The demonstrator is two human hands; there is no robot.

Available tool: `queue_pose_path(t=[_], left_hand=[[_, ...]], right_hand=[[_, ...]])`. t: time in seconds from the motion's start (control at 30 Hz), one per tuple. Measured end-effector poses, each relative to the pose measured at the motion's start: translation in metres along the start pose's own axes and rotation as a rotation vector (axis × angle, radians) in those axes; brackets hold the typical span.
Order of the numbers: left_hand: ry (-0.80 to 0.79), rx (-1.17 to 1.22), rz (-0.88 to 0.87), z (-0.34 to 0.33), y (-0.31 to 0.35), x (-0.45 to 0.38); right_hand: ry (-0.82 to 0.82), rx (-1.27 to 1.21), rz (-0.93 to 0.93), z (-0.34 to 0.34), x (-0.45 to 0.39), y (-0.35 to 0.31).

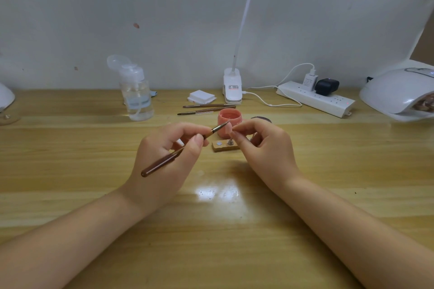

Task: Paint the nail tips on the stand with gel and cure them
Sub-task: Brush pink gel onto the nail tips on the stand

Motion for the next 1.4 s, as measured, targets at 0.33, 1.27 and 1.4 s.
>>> queue_pose_path(t=[0.33,1.27,1.4], left_hand=[[-0.014,0.018,-0.035,0.0002,0.0007,0.0014],[-0.049,0.076,0.022,-0.0051,-0.0062,0.0011],[-0.064,0.109,0.016,-0.0049,-0.0082,0.0024]], right_hand=[[0.007,0.001,-0.003,-0.0004,-0.0003,0.0021],[-0.031,-0.107,-0.048,-0.003,-0.0021,0.0054],[-0.005,-0.116,-0.066,-0.0009,-0.0023,0.007]])
Point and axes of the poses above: each hand's wrist, its own x-axis away from the middle knuckle, its own z-axis out of the back of the hand, y = z × x, the point moved 6 cm from there along -x, towards the middle knuckle, and after that the axes turned 14 degrees about -y, right-handed, at the moved point
